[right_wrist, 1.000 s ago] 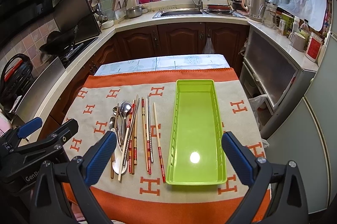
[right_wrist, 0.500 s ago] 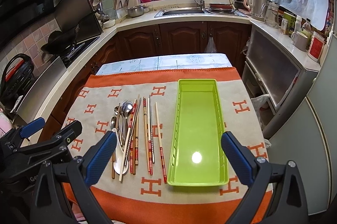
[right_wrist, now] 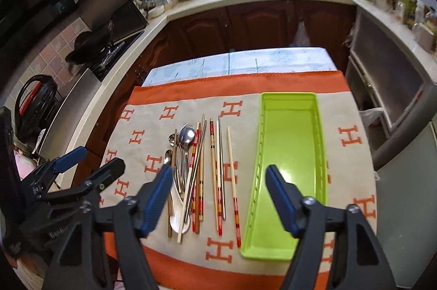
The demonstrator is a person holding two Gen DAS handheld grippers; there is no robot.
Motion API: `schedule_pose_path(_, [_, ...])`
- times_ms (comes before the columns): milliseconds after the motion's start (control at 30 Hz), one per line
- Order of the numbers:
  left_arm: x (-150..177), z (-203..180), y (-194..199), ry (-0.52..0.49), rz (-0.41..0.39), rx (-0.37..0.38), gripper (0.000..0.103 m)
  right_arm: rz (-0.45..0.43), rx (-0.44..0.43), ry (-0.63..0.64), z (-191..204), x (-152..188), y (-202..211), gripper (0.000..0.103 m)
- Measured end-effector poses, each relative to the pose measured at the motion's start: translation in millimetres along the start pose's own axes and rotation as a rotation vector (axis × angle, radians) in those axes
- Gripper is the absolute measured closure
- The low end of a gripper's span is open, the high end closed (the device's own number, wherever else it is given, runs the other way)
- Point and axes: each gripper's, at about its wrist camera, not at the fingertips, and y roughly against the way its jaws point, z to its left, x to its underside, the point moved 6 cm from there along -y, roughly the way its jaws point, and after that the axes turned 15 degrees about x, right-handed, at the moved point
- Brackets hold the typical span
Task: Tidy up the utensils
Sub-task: 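Move both tools down toward the row of chopsticks and spoons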
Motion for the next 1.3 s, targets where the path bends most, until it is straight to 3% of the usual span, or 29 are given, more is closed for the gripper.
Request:
schedule_pose_path(133, [-16,29,-25,0.055,0.073,0.006,0.012,0.054,0.002,0.033,12,-20,-27,0.045])
schedule_pose_path(267, [-23,58,-61,0.071,0.142,-0.046,0.013,0.145,0.003,0.062,22,-29,-63,0.059])
schedule_pose_path(333, [-21,72,-79,0.094,0.173,-0.052,0.02,0.221,-0.001,0.076,29,-27,-88,0.061])
schedule_pose_path(500, [-4,99,-119,0.162,0.291,-0.018,0.051,0.35,0.02,0.088,37,-18,-133,0.068])
schedule_pose_path(633, [13,107,-136,0.176,0.335,-0.003,0.062,0.431,0.064,0.085,38,-12,-165,0.076])
schedule_pose_path(800, [28,113,-145,0.192,0.38,0.019,0.067,0.475,0.13,0.084,35,-14,-189,0.077])
schedule_pose_path(1033, [37,116,-155,0.22,0.409,0.04,0.07,0.532,0.185,0.123,41,-6,-215,0.087])
schedule_pose_path(1300, [24,89,-149,0.183,0.39,0.089,0.07,0.486,0.232,0.19,48,-11,-217,0.088])
